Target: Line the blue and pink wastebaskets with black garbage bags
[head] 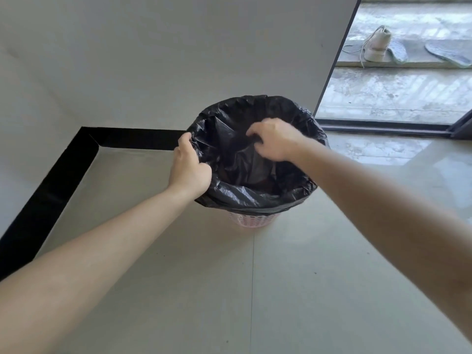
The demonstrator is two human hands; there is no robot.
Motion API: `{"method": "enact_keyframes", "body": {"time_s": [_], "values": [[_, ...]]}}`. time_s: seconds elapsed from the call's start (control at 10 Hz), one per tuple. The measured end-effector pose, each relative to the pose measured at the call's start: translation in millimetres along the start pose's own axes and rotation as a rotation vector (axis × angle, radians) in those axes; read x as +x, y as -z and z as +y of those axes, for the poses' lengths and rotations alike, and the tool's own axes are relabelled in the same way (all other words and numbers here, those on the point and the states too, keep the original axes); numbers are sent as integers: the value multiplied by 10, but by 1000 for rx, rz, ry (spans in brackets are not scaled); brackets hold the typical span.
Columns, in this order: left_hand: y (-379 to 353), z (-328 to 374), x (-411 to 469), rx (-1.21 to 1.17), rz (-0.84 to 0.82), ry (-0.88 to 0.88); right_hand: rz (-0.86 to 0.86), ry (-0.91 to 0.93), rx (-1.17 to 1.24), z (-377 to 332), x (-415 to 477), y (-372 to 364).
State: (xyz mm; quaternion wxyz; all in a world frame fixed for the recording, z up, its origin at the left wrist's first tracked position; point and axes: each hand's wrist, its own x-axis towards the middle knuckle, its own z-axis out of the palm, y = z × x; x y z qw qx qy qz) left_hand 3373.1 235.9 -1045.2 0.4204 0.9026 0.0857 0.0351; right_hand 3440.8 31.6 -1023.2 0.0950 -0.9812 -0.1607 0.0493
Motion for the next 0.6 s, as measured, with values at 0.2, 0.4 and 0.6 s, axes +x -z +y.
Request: {"method": "enact_keyframes", "body": {"time_s": [0.2, 0.4, 0.6], "values": [[142, -150, 304, -32, 112, 104, 218, -178, -39, 234, -384, 117], [-85, -81, 126, -154, 209, -58, 151, -260, 377, 437, -460, -95], [-35, -111, -20, 106, 230, -194, 183, -261, 366, 406, -474, -83]]}}
